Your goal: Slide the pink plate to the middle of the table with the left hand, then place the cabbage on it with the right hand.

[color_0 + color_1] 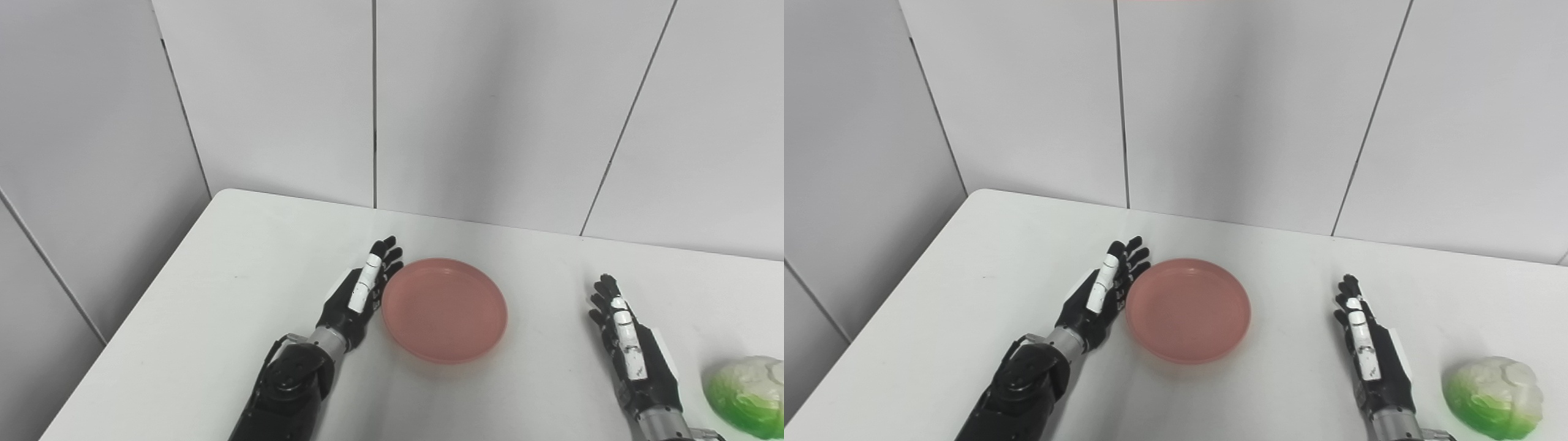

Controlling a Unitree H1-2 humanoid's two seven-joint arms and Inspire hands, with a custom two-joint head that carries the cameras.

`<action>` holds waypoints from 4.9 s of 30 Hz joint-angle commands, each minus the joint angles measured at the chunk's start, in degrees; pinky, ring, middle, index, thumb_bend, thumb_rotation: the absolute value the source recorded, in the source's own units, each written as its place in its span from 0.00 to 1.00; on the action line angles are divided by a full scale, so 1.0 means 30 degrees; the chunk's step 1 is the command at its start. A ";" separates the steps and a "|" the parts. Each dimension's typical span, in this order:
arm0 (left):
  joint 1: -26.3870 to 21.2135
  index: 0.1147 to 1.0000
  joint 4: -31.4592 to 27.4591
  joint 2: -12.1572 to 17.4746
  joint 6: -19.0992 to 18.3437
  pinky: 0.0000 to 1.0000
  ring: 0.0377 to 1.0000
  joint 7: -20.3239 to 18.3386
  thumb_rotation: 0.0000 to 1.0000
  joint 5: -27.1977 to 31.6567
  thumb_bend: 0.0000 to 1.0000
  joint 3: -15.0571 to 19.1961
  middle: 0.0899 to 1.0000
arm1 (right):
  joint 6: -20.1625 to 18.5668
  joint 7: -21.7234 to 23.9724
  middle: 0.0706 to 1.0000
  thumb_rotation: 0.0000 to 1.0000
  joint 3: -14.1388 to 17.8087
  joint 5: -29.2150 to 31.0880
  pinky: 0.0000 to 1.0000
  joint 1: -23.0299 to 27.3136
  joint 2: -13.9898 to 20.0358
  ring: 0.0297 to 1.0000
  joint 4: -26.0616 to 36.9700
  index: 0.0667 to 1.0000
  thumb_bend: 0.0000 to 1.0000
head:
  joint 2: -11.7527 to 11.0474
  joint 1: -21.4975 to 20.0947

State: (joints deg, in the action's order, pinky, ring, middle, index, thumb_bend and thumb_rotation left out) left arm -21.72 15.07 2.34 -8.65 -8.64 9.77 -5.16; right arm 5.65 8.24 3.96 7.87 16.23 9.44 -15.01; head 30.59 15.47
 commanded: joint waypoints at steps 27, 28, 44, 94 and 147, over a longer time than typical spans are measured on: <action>0.0560 1.00 0.0254 -0.0479 0.0280 1.00 1.00 -0.0991 1.00 -0.0186 0.83 -0.0160 1.00 | -0.0014 -0.0333 0.95 1.00 -0.0402 -0.0578 0.95 0.0125 -0.0342 0.95 -0.0020 0.95 0.24 | 0.0075 -0.2485; 0.0558 1.00 0.0341 -0.0467 0.0295 1.00 1.00 -0.1001 1.00 -0.0198 0.83 -0.0105 1.00 | -0.0058 -0.0347 0.96 1.00 -0.0422 -0.0640 0.94 0.0170 -0.0338 0.95 0.0004 0.96 0.24 | 0.0077 -0.2584; 0.0825 1.00 0.0794 0.0182 0.1140 1.00 1.00 -0.1618 1.00 -0.0150 0.81 0.0378 1.00 | 0.0373 -0.3840 0.85 0.97 -0.1617 -0.8425 0.75 0.0976 0.0561 0.82 0.4356 0.86 0.67 | -0.0198 -0.5692; 0.1492 0.98 -0.0074 0.1934 -0.0316 0.99 0.98 -0.3229 0.98 0.1300 0.84 0.1870 0.98 | -0.8429 0.2302 0.95 0.55 0.4169 -1.2089 0.81 -0.2815 1.0075 0.91 1.2575 0.98 1.00 | -0.0126 -1.0734; 0.1511 0.96 0.0163 0.2426 -0.0392 0.96 0.96 -0.3700 0.96 0.1389 0.86 0.1864 0.96 | -0.8565 0.2628 0.95 0.55 0.1337 -1.0941 0.84 -0.2903 1.0232 0.93 0.8508 0.98 1.00 | 0.0506 -1.1243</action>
State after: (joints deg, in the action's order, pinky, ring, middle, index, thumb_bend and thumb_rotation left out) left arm -18.33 14.88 8.72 -8.21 -20.26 14.81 0.59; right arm -20.24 17.55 6.99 -24.70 6.63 38.29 10.21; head 32.08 -18.28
